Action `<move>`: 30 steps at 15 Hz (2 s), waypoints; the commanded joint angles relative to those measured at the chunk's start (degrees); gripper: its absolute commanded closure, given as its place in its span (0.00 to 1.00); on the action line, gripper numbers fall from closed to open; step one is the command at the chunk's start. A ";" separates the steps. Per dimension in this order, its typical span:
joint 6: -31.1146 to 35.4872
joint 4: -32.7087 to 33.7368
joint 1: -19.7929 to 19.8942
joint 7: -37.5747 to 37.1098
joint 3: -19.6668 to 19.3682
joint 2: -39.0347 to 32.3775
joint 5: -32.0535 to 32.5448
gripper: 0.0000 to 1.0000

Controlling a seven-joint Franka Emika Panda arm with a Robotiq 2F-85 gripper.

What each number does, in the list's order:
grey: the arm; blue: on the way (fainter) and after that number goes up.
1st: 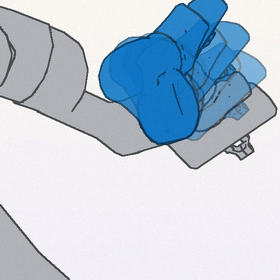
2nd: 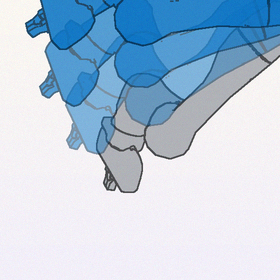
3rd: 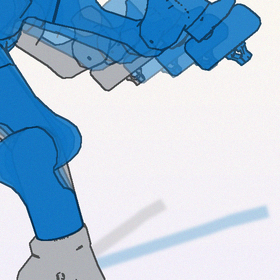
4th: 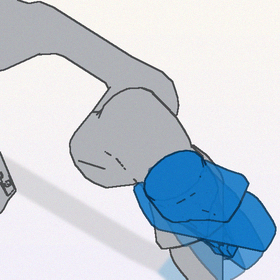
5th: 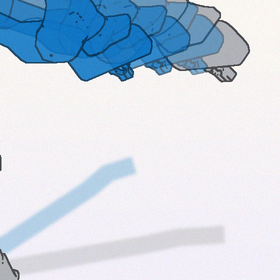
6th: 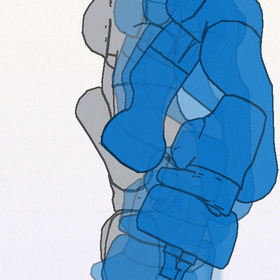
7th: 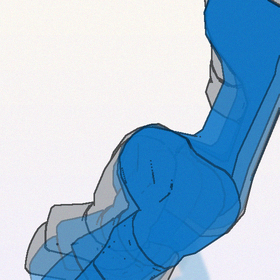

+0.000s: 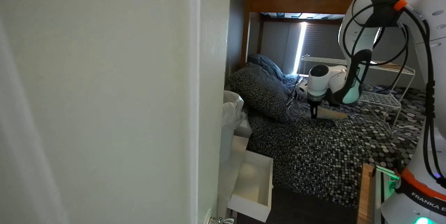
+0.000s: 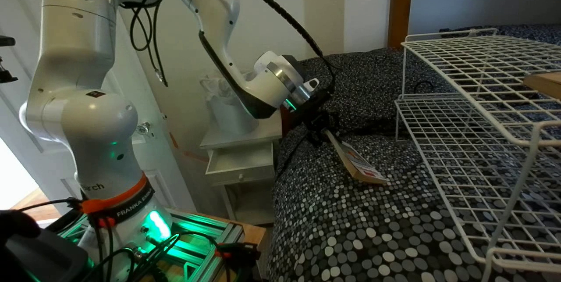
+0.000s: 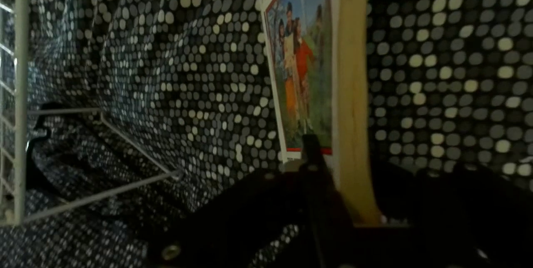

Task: Pick up the book on the bed and put it in the opened bedside cabinet drawer

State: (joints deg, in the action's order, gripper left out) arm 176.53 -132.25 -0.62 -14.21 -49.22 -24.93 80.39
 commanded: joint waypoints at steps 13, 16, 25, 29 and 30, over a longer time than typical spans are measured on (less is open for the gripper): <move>5.12 -15.84 -7.82 0.24 -12.47 27.33 48.24 0.85; 4.86 -17.09 -5.73 2.65 -11.41 29.62 48.24 0.85; -7.88 -30.57 -11.67 3.24 -0.28 38.96 57.04 0.96; -8.22 -27.04 -20.59 -12.93 8.38 32.94 68.06 0.96; -9.87 -26.76 -23.11 -10.47 10.53 33.09 63.97 0.96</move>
State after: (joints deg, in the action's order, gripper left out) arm 170.87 -158.99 -18.01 -22.19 -43.62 8.50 144.45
